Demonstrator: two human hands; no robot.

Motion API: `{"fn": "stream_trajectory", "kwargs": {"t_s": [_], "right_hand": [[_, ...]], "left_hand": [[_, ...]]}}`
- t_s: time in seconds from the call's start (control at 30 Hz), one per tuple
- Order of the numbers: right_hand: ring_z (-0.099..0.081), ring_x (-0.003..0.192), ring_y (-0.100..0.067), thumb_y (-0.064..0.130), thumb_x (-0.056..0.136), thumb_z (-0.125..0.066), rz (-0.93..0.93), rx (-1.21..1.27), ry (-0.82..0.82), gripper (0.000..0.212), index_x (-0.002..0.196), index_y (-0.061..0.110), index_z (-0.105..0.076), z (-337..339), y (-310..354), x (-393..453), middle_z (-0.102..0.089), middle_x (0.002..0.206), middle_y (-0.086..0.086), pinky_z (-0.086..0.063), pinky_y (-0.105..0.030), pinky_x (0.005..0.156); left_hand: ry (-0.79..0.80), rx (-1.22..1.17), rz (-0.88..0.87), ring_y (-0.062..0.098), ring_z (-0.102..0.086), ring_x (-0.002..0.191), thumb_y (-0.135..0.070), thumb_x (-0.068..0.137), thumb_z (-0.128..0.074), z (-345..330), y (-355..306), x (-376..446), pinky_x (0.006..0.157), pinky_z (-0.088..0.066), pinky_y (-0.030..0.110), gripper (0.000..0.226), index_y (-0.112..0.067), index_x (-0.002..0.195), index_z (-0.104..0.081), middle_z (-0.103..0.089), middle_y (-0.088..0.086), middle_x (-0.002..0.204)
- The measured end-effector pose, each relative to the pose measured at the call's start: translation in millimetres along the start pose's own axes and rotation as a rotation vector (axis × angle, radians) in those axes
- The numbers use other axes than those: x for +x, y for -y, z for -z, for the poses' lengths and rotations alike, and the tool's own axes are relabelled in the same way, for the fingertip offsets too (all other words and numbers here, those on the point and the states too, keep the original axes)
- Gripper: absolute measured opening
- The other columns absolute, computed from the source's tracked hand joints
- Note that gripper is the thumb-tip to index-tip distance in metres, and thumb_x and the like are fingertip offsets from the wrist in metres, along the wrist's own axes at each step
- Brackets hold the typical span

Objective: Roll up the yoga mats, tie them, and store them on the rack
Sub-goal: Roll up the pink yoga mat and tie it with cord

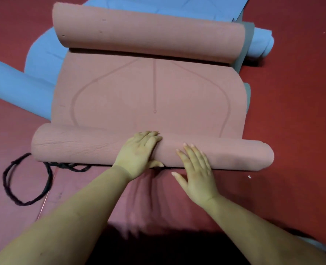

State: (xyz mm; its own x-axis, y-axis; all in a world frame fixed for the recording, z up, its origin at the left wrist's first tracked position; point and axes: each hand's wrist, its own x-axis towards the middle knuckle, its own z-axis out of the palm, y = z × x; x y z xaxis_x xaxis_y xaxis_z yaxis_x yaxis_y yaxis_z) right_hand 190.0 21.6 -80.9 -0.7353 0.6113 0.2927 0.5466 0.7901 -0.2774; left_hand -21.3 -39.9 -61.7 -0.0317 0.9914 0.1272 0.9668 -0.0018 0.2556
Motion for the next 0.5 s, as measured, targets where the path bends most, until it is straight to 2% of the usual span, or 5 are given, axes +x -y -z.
{"fn": "stream_trajectory", "kwargs": {"t_s": [0.1, 0.17, 0.27, 0.37, 0.5], "right_hand": [[-0.035, 0.134, -0.022, 0.044, 0.087, -0.050, -0.075, 0.039, -0.054, 0.052, 0.132, 0.020, -0.042, -8.3, -0.4, 14.1, -0.048, 0.141, -0.008, -0.017, -0.036, 0.115], [-0.038, 0.131, -0.021, 0.043, 0.087, -0.050, -0.129, 0.082, -0.086, 0.048, 0.128, 0.020, -0.046, -11.2, -2.8, 28.1, -0.053, 0.137, -0.007, -0.017, -0.036, 0.115], [-0.044, 0.127, -0.023, 0.045, 0.084, -0.050, -0.140, 0.108, -0.029, 0.050, 0.124, 0.017, -0.057, -8.6, -13.2, 53.6, -0.058, 0.131, -0.007, -0.020, -0.036, 0.111], [-0.052, 0.123, -0.026, 0.049, 0.083, -0.046, -0.136, 0.119, 0.059, 0.055, 0.124, 0.015, -0.061, -2.3, -21.4, 72.9, -0.059, 0.129, -0.007, -0.020, -0.035, 0.109], [-0.047, 0.126, -0.024, 0.047, 0.085, -0.046, -0.136, 0.064, 0.005, 0.051, 0.124, 0.017, -0.061, -1.0, -15.9, 72.1, -0.056, 0.133, -0.007, -0.022, -0.040, 0.110]], "left_hand": [[-0.038, 0.034, 0.006, 0.032, -0.060, 0.110, -0.068, 0.071, -0.047, 3.2, 0.0, 5.7, 0.098, -0.039, 0.040, 0.080, -0.003, 0.117, -0.061, -0.063, 0.016, 0.121], [-0.126, 0.053, 0.032, 0.031, -0.054, 0.114, -0.059, 0.077, -0.051, 4.3, -3.1, 3.5, 0.100, -0.032, 0.037, 0.069, -0.005, 0.119, -0.060, -0.060, 0.015, 0.125], [-0.249, 0.067, 0.073, 0.028, -0.045, 0.123, -0.048, 0.085, -0.054, -5.3, -10.4, -9.9, 0.106, -0.030, 0.038, 0.060, -0.007, 0.128, -0.053, -0.055, 0.014, 0.133], [-0.257, 0.106, 0.124, 0.028, -0.037, 0.130, -0.048, 0.087, -0.050, -14.6, -13.0, -14.7, 0.112, -0.022, 0.038, 0.063, -0.005, 0.133, -0.044, -0.050, 0.016, 0.137], [-0.233, 0.106, 0.160, 0.030, -0.047, 0.126, -0.045, 0.088, -0.049, -7.3, -3.1, 9.4, 0.108, -0.026, 0.038, 0.058, -0.004, 0.129, -0.054, -0.054, 0.014, 0.134]]}}
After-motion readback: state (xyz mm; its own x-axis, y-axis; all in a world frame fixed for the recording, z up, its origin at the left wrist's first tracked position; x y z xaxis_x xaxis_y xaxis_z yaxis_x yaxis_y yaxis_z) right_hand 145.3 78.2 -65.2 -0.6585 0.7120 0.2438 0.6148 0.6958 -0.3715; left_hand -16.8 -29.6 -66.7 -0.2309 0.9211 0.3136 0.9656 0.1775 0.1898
